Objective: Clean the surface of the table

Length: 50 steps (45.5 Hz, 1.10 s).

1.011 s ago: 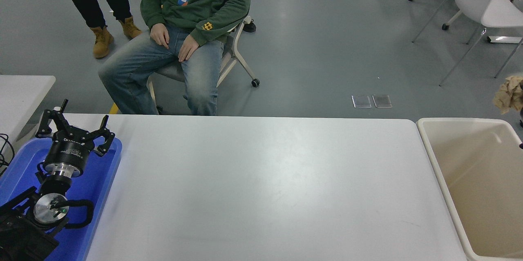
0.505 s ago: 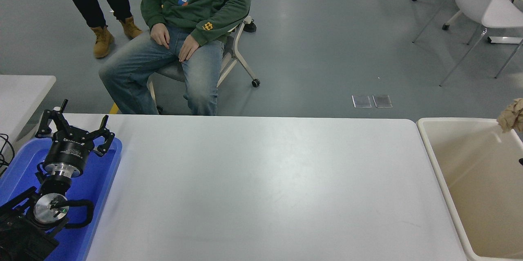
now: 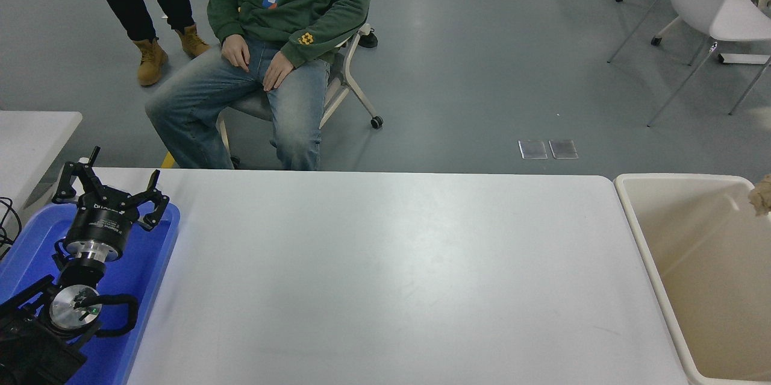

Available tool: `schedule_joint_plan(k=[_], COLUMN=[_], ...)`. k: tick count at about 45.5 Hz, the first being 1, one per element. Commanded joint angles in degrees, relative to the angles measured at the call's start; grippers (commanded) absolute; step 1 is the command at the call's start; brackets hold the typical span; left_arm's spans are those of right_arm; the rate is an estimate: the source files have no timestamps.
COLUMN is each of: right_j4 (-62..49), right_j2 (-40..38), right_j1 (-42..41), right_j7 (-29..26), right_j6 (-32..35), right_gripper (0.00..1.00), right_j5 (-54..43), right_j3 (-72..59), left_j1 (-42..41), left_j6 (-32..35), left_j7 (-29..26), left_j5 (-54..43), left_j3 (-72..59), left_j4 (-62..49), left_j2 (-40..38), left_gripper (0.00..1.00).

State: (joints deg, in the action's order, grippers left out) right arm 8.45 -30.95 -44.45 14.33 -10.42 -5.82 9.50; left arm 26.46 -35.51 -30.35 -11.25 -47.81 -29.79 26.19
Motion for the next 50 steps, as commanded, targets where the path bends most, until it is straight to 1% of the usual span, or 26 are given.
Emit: schedule_joint_plan(k=[1,3,4,7,8,10,11,12,13,41,50], right_j4=[-0.4,-1.1,-1.4,-1.9,-1.9,-1.9,-1.8,-1.7,-1.6,-1.0,-0.8], right_j2=[-0.1,-0.1,-0.1,-0.1,-0.1,-0.1,-0.1,-0.1,-0.1,0.1,1.3], right_j1=[0.6,0.6,0.6,0.8,0.9,0.9,0.9,0.9,0.9,1.3,1.4], right_j7=[0.0,0.0,0.0,0.0,0.0,0.1,0.1,0.1,0.1,0.1,0.1], right_j6=[-0.1,0.0,0.0,0.0,0.0,0.0,0.1,0.2,0.2,0.3,0.4], right_gripper=[0.14,0.24,0.32,0.63,0.71,0.8,0.86,0.99,1.0,1.0,1.0], right_j5=[0.1,0.1,0.1,0.1,0.1,0.1,0.1,0.1,0.1,0.0,0.0], right_j3=[0.1,0.0,0.0,0.0,0.1,0.1,0.1,0.1,0.1,-0.3,-0.3], left_j1=[0.0,0.0,0.0,0.0,0.0,0.0,0.0,0.0,0.0,0.0,0.0], left_j6=[0.0,0.0,0.0,0.0,0.0,0.0,0.0,0.0,0.0,0.0,0.0], left_j7=[-0.1,-0.1,0.0,-0.1,0.0,0.0,0.0,0.0,0.0,0.0,-0.1], left_j5=[0.0,0.0,0.0,0.0,0.0,0.0,0.0,0.0,0.0,0.0,0.0], left_j3=[0.0,0.0,0.0,0.0,0.0,0.0,0.0,0.0,0.0,0.0,0.0], left_j4=[0.0,0.0,0.0,0.0,0.0,0.0,0.0,0.0,0.0,0.0,0.0], left_j2=[0.0,0.0,0.0,0.0,0.0,0.0,0.0,0.0,0.0,0.0,0.0], left_gripper=[1.0,1.0,1.0,1.0,1.0,1.0,1.0,1.0,1.0,1.0,1.0])
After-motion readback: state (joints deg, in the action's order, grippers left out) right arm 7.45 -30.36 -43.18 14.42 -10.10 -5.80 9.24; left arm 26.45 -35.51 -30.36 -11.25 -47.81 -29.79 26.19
